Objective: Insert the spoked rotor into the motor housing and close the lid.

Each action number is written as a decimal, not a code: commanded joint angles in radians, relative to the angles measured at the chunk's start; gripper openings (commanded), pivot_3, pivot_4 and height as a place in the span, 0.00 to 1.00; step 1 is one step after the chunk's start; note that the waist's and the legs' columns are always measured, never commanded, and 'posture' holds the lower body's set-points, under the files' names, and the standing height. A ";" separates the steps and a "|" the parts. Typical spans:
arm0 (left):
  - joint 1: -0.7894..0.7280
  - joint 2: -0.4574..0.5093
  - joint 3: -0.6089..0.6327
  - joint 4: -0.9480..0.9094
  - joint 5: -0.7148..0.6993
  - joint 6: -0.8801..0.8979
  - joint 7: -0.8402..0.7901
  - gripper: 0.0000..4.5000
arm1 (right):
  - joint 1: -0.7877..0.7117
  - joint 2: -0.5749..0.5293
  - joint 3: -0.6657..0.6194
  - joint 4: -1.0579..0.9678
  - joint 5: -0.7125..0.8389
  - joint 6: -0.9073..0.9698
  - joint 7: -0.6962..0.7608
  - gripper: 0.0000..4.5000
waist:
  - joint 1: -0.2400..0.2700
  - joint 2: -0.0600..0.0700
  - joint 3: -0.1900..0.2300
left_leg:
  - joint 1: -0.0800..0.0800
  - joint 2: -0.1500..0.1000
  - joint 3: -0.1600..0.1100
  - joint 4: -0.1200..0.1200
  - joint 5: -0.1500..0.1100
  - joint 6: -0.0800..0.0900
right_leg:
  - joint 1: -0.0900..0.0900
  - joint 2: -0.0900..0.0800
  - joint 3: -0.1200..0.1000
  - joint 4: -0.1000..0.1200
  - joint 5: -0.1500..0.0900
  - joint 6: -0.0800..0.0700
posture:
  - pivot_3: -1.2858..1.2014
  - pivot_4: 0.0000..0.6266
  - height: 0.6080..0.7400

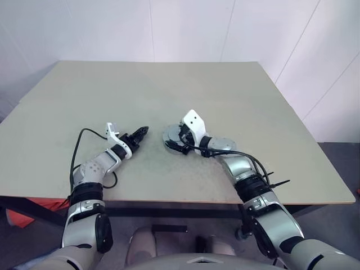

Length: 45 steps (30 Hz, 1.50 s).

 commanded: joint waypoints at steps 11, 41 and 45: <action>-0.009 -0.006 -0.004 -0.021 0.004 -0.014 -0.010 0.47 | -0.011 -0.013 -0.061 -0.139 0.105 0.162 0.102 0.69 | 0.001 0.000 0.000 | 0.000 0.000 0.000 0.000 0.000 0.000 | 0.000 0.000 0.000 0.000 0.000 0.000 | 0.52 0.00 1.00; 0.015 -0.019 -0.015 -0.052 0.005 -0.001 -0.007 0.47 | 0.025 -0.044 -0.006 -0.088 0.031 0.137 0.083 0.69 | 0.001 0.000 0.000 | 0.001 0.000 0.000 0.000 0.000 0.000 | 0.001 0.000 0.000 0.000 0.000 0.000 | 0.52 0.00 1.00; 0.017 -0.021 -0.016 -0.053 0.006 0.000 -0.009 0.47 | 0.016 -0.037 -0.016 -0.068 0.038 0.148 0.076 0.69 | 0.001 0.000 0.000 | 0.002 0.000 0.000 0.000 0.000 0.000 | 0.001 0.000 0.000 0.000 0.000 0.000 | 0.52 0.00 1.00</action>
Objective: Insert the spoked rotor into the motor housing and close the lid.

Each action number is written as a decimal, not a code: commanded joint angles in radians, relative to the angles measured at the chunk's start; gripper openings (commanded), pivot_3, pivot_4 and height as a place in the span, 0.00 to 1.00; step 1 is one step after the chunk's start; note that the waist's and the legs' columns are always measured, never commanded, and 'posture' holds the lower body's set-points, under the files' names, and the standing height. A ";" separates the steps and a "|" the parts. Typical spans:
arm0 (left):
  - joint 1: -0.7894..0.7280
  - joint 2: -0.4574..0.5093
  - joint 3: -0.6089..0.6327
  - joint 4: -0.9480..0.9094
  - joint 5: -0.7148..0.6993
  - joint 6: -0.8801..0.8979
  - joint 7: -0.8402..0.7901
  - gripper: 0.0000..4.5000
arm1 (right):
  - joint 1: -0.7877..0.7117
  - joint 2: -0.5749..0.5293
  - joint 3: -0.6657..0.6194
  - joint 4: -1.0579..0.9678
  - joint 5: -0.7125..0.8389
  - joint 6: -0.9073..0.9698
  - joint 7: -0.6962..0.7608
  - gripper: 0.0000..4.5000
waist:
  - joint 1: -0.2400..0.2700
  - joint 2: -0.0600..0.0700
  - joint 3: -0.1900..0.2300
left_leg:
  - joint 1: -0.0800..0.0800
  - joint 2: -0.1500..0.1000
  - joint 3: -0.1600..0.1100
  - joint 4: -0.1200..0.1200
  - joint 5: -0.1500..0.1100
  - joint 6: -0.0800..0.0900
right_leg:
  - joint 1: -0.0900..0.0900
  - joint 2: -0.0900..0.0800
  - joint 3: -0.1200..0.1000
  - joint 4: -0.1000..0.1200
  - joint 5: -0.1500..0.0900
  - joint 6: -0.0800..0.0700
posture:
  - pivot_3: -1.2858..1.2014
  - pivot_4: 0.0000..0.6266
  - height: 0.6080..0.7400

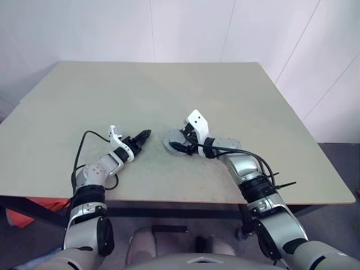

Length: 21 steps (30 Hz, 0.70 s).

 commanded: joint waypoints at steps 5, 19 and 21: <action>-0.002 0.000 0.002 -0.038 -0.010 -0.001 -0.007 0.47 | -0.016 0.006 -0.013 0.043 0.002 0.020 -0.009 0.69 | 0.000 0.000 0.000 | 0.001 0.000 0.000 0.000 -0.001 0.001 | 0.001 0.000 0.000 0.000 0.000 0.000 | 0.52 0.00 1.00; 0.003 -0.002 0.004 -0.043 -0.012 -0.003 -0.004 0.47 | -0.036 -0.001 0.010 0.103 -0.047 -0.049 -0.036 0.69 | -0.001 0.000 0.000 | 0.006 0.000 0.000 0.000 -0.001 0.001 | 0.006 0.000 0.000 0.000 0.000 0.000 | 0.52 0.00 1.00; 0.003 -0.001 0.004 -0.044 -0.012 -0.002 -0.003 0.47 | -0.036 -0.003 0.014 0.112 -0.059 -0.066 -0.044 0.69 | -0.001 0.000 0.000 | 0.009 0.000 0.000 0.000 -0.001 0.001 | 0.008 0.000 0.000 0.000 -0.003 0.006 | 0.52 0.00 1.00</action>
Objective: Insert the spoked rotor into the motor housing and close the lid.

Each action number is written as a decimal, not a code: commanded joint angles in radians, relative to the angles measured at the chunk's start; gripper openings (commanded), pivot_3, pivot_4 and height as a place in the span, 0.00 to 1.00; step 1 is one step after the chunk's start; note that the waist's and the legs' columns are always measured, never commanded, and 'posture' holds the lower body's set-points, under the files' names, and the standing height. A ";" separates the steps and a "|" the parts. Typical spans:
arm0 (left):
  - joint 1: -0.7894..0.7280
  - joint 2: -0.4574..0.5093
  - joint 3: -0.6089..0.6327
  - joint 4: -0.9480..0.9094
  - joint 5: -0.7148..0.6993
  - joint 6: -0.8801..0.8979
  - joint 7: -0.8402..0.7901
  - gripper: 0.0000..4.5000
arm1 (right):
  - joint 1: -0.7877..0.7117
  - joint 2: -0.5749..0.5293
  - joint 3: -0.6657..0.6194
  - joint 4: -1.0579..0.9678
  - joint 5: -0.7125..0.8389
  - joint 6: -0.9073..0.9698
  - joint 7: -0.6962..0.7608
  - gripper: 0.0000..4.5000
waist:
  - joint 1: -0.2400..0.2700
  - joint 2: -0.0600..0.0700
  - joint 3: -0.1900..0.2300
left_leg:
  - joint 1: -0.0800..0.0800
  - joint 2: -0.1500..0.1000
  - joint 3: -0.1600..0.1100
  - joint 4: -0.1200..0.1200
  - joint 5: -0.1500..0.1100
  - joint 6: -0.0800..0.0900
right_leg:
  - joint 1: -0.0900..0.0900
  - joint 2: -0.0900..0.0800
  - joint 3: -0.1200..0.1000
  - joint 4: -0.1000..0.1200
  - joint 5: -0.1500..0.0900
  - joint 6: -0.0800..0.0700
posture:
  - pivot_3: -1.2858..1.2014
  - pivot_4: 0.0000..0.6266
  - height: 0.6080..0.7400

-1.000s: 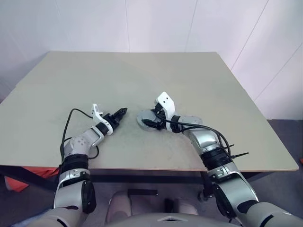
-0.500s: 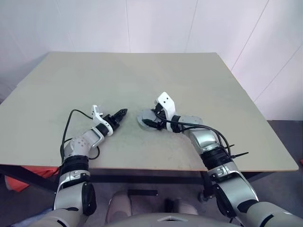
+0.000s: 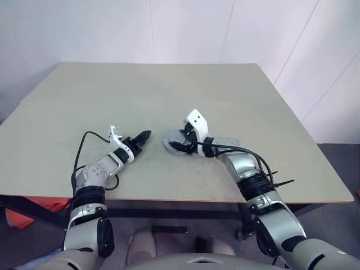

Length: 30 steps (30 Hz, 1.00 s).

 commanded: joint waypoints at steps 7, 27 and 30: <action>-0.013 0.005 0.003 -0.035 -0.011 -0.003 -0.006 0.47 | -0.006 -0.012 0.020 0.046 -0.052 -0.045 -0.029 0.69 | -0.001 0.000 0.000 | 0.006 0.000 0.000 -0.001 0.000 0.000 | 0.006 0.000 0.000 -0.001 -0.001 0.001 | 0.52 0.00 1.00; -0.017 -0.025 -0.011 -0.067 -0.019 0.020 -0.002 0.47 | 0.028 -0.070 0.065 0.102 -0.080 0.133 0.037 0.69 | 0.004 0.000 -0.003 | 0.009 -0.002 0.000 -0.008 -0.001 0.002 | 0.009 -0.001 0.001 -0.005 -0.004 0.003 | 0.52 0.00 1.00; -0.017 -0.027 -0.012 -0.072 -0.020 0.024 0.000 0.47 | 0.023 -0.078 0.066 0.137 -0.105 0.127 -0.008 0.69 | 0.004 0.000 -0.005 | 0.011 -0.003 0.000 -0.008 -0.001 0.002 | 0.010 -0.003 0.001 -0.005 -0.005 0.003 | 0.52 0.00 1.00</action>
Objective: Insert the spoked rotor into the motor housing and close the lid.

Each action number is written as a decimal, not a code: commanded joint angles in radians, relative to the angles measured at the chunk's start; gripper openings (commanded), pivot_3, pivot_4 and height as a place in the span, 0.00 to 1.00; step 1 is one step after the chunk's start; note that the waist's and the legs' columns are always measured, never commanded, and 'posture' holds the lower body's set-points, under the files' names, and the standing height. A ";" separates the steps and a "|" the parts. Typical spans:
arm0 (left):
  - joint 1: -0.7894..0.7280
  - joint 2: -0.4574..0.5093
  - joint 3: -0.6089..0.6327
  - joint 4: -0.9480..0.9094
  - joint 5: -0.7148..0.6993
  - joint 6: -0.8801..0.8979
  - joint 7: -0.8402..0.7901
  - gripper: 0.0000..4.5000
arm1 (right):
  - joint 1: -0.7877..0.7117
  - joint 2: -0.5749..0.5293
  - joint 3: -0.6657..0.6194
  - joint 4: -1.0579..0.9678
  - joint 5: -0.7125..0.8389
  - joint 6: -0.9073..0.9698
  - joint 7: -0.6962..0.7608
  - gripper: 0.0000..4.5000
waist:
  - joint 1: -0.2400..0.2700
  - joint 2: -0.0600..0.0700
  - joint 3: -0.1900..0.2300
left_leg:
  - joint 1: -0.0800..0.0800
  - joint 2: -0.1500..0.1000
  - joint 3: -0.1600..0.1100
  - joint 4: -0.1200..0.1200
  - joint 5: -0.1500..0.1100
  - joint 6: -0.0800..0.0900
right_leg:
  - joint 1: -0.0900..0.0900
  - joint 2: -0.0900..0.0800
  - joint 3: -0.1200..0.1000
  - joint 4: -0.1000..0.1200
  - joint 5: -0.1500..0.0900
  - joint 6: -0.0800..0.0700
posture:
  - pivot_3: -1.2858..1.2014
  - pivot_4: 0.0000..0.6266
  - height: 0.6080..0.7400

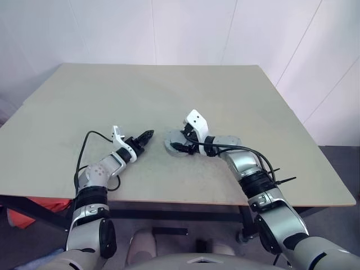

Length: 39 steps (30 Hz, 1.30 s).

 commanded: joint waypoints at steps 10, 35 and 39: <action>-0.006 -0.007 -0.002 -0.056 -0.016 0.019 0.001 0.47 | 0.088 -0.115 0.075 0.066 -0.098 0.089 -0.073 0.69 | 0.005 0.004 -0.003 | 0.008 -0.006 -0.010 -0.004 -0.001 0.001 | 0.012 -0.006 -0.003 -0.015 -0.003 0.006 | 0.52 0.00 1.00; -0.001 -0.015 0.001 -0.062 -0.015 0.020 0.008 0.47 | 0.110 -0.094 -0.067 -0.150 0.147 0.195 0.071 0.69 | 0.005 -0.004 -0.014 | -0.005 -0.014 -0.011 -0.018 -0.001 0.003 | 0.012 -0.007 0.004 -0.020 -0.007 0.004 | 0.52 0.00 1.00; -0.009 -0.014 -0.002 -0.051 -0.011 0.016 0.004 0.47 | 0.119 -0.087 -0.080 -0.213 0.162 0.165 0.069 0.69 | 0.004 -0.004 -0.014 | -0.008 -0.014 -0.011 -0.018 -0.002 0.003 | 0.010 -0.007 0.003 -0.020 -0.008 0.005 | 0.52 0.00 1.00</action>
